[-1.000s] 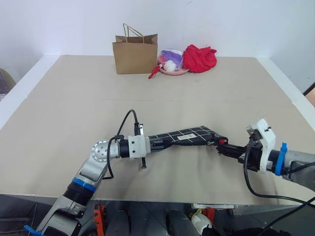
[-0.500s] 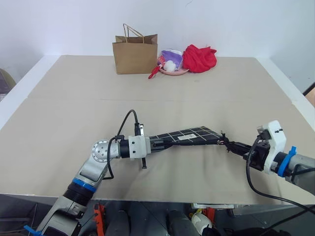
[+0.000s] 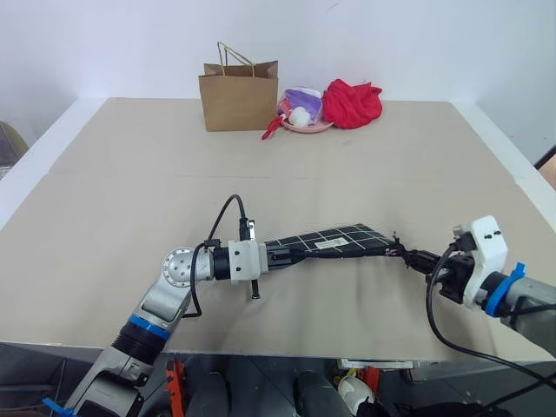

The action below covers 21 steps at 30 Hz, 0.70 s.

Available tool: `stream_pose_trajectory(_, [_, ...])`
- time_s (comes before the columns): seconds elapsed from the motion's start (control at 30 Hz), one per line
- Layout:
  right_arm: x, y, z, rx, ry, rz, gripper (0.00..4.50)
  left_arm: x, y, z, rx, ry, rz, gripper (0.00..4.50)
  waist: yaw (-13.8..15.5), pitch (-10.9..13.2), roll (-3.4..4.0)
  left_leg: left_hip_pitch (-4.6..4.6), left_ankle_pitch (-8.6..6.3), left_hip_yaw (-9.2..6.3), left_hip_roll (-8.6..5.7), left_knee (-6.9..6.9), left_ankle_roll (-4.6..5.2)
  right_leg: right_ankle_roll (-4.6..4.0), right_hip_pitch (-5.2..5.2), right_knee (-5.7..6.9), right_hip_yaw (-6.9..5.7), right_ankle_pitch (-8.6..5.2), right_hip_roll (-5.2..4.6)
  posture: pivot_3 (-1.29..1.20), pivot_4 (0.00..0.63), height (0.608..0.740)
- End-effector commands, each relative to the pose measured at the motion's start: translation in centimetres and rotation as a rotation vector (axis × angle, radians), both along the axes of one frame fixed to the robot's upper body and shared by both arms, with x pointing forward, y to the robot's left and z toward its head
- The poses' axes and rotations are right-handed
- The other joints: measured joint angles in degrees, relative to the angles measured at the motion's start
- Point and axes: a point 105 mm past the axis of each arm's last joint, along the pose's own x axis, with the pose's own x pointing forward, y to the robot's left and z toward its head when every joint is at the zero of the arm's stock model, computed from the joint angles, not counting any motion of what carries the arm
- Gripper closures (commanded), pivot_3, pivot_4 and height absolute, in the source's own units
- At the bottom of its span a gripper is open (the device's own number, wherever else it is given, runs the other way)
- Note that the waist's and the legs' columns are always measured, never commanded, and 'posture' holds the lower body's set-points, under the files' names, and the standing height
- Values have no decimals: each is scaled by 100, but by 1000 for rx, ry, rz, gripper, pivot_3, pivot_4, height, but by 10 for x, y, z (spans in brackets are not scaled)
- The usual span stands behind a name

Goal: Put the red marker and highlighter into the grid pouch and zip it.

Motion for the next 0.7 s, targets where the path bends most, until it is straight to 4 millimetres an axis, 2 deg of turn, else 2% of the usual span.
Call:
stream_pose_trajectory(0.03, [-2,-4,13,-98,-45,19,2985,6,11,4,10,-23,31,3238,-3,0,1,0,0,0,0,-1,0,0,-1,0,0,0,0,0,150,740])
stream_pose_trajectory(0.17, [-3,0,20,-62,-67,56,1260,10,15,9,-4,1,36,1497,1,0,0,0,0,0,1,-1,0,0,0,0,0,0,0,0,150,740])
stream_pose_trajectory(0.23, [-3,5,26,-12,-102,74,178,9,20,14,-17,53,18,367,0,1,-1,-1,0,0,0,0,0,0,0,0,0,0,0,0,150,740])
stream_pose_trajectory(0.27, [-2,6,29,5,-131,77,0,9,23,17,-36,90,17,68,-13,1,-1,-1,0,0,1,0,0,0,0,0,0,0,1,0,150,740])
stream_pose_trajectory(0.4, [4,14,31,74,-189,68,0,6,47,25,-90,307,53,68,-49,0,0,1,0,0,3,-2,0,-1,-1,1,-1,-1,2,0,150,740])
stream_pose_trajectory(0.47, [8,17,30,117,-236,48,0,16,65,27,-135,376,163,68,-68,0,0,2,0,0,5,-4,0,-2,-1,1,-2,-1,2,0,150,740])
stream_pose_trajectory(0.63, [15,7,24,99,-393,-60,0,51,101,24,-197,365,487,68,-28,2,-3,0,0,-2,2,-1,0,-2,0,0,-5,-1,0,0,150,740])
stream_pose_trajectory(0.7, [12,12,20,27,-438,-12,0,59,108,21,-212,363,561,68,-4,2,-2,1,0,-2,2,-1,-1,-2,1,-1,-5,-1,0,0,150,740])
